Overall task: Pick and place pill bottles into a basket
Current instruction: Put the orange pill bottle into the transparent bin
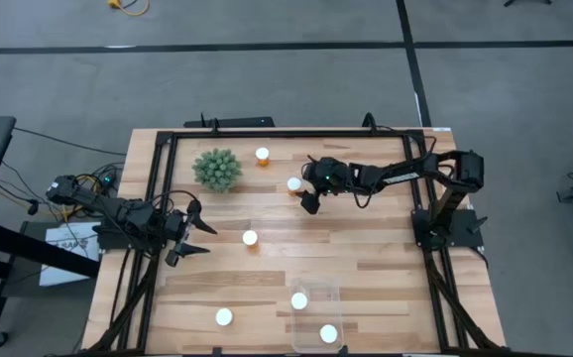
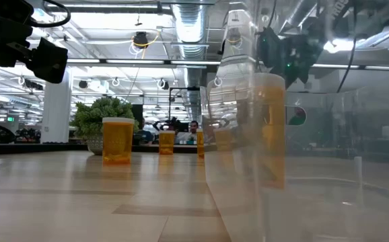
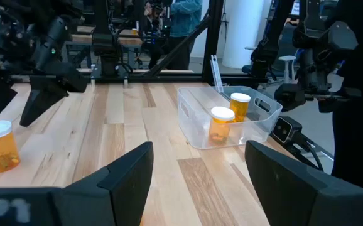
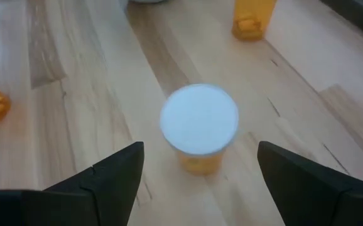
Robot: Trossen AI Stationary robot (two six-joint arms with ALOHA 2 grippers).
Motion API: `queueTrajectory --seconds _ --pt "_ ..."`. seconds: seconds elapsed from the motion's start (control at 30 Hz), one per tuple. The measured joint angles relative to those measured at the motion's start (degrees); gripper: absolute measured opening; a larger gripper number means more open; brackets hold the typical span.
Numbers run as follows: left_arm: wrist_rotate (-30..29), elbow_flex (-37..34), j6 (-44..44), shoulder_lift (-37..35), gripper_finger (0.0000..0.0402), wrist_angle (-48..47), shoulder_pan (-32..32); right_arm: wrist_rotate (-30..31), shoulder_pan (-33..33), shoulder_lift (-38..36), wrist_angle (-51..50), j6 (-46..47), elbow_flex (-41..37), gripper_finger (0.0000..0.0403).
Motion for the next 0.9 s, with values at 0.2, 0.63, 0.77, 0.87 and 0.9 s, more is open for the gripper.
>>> queueTrajectory --seconds 0.2,0.63,0.77,0.87,0.9 --pt "0.0 0.0 0.0 0.0 0.0242 0.02 0.0 -4.05 0.74 6.47 -2.44 0.35 5.06 0.0306" --pt "0.05 0.0 0.01 0.0 0.0242 0.01 0.0 -4.03 1.19 11.02 -5.44 -2.15 12.16 0.0306" --pt "0.04 0.0 0.02 0.0 0.0242 0.0 0.02 -4.14 1.2 11.02 -5.56 -2.76 13.03 0.0306" --pt "0.04 0.0 0.01 0.0 0.0242 0.0 0.02 -4.16 1.23 11.02 -5.5 -3.59 13.53 0.0306" --pt "0.04 0.01 0.02 0.0 0.0242 0.0 0.01 -4.14 1.23 11.02 -5.56 -4.0 13.69 0.0306"
